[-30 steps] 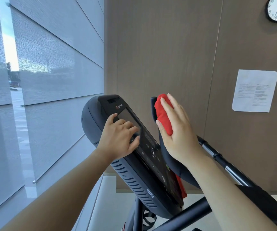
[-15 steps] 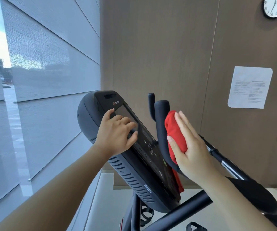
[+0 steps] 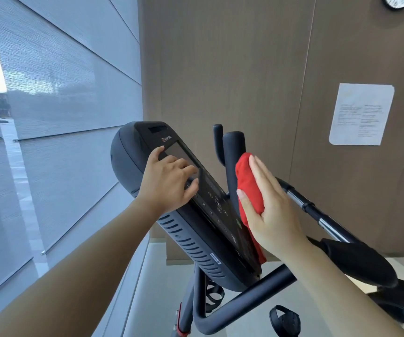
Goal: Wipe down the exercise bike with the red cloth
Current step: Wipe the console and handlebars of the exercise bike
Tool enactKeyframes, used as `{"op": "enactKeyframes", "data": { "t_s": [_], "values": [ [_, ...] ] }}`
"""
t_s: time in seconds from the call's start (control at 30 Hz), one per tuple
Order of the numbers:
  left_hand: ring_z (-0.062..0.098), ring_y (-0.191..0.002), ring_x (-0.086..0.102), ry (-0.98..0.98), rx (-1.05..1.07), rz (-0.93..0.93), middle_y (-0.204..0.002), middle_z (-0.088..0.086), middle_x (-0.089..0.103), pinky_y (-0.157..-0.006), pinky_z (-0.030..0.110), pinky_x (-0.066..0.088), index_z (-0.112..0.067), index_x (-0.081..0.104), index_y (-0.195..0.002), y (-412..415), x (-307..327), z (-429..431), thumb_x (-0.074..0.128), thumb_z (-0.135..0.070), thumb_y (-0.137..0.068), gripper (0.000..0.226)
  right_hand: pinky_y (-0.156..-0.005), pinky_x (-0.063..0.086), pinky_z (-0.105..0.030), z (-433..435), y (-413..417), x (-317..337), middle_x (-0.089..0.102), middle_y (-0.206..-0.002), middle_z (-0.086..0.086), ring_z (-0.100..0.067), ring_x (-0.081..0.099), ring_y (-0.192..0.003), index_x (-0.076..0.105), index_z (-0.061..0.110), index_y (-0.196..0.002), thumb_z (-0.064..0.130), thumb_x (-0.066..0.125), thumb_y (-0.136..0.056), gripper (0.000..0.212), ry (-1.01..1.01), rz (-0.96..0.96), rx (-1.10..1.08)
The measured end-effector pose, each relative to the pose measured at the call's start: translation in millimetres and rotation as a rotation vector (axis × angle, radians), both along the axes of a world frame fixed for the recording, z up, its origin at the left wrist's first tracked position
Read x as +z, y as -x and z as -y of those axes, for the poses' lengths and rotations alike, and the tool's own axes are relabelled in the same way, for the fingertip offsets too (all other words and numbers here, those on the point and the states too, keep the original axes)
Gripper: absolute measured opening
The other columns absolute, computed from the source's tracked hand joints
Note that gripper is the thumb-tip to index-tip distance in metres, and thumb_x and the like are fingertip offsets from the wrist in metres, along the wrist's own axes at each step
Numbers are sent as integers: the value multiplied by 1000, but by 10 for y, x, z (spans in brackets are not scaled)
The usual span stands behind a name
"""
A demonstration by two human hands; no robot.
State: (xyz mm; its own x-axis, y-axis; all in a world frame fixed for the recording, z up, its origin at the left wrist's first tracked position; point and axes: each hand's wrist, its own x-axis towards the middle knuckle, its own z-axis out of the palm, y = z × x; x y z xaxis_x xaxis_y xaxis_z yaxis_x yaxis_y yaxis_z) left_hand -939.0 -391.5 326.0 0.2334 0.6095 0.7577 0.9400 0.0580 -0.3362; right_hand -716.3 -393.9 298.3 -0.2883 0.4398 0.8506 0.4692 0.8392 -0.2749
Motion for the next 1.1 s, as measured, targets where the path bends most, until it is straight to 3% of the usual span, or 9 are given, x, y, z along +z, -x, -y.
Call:
{"op": "enactKeyframes", "data": {
  "t_s": [0.13,0.2,0.33,0.43,0.53,0.67,0.8,0.97,1.1],
  "values": [
    [19,-91,65,33,5,-8,-93,-6,72,-107,48,20,-27,72,-97,9,13,13,29,-46,-89,48,-107,23,-25,29,235,76,7,-158,-10,-26,18,-143,12,18,-149,39,42,-94,66,-32,40,-116],
    [18,-92,65,37,3,-7,-93,-6,72,-107,49,19,-28,72,-99,12,14,6,28,-46,-89,49,-108,21,-34,39,331,32,3,-157,-16,-36,16,-142,12,16,-149,33,48,-94,68,-43,81,-221],
    [19,-90,65,18,1,-16,-91,-5,72,-106,50,21,-26,73,-97,23,14,1,30,-45,-89,47,-110,21,-41,67,320,-66,8,-153,-27,-43,19,-139,19,9,-147,23,58,-90,71,-96,184,-328],
    [20,-88,65,39,24,-18,-90,-5,72,-106,50,21,-26,73,-95,23,11,9,30,-45,-89,47,-105,34,-43,129,115,-251,12,-154,-24,-41,24,-138,19,12,-148,21,63,-87,76,-61,331,-318],
    [20,-91,64,78,40,-16,-92,-5,72,-107,50,18,-26,72,-97,2,18,27,27,-46,-89,50,-103,38,-38,149,-145,-306,11,-157,-9,-32,26,-139,14,21,-149,30,55,-91,71,18,384,-215],
    [17,-101,63,88,19,44,-102,-8,71,-108,48,15,-31,68,-107,-34,50,73,32,-45,-91,42,-104,23,-24,91,-273,-149,9,-158,5,-16,22,-141,12,25,-149,40,40,-94,64,124,167,-99],
    [16,-111,59,41,-183,296,-116,-8,66,-111,46,19,-31,62,-115,-156,97,139,38,-42,-89,37,-107,22,-22,81,-221,-201,16,-156,8,-10,23,-139,7,26,-149,52,32,-89,71,165,220,-37],
    [14,-113,54,12,-437,617,-120,-7,61,-97,33,41,-27,60,-118,-307,326,200,48,-32,-93,29,-99,34,-14,-9,-363,-196,41,-138,16,2,40,-121,27,30,-145,46,43,-91,58,251,106,55],
    [12,-111,54,21,-438,668,-118,-7,61,-95,32,43,-27,60,-118,-480,605,149,46,-34,-94,28,-86,23,6,-104,-353,23,36,-134,24,12,31,-116,27,33,-144,41,47,-92,56,297,-65,84]
  ]
}}
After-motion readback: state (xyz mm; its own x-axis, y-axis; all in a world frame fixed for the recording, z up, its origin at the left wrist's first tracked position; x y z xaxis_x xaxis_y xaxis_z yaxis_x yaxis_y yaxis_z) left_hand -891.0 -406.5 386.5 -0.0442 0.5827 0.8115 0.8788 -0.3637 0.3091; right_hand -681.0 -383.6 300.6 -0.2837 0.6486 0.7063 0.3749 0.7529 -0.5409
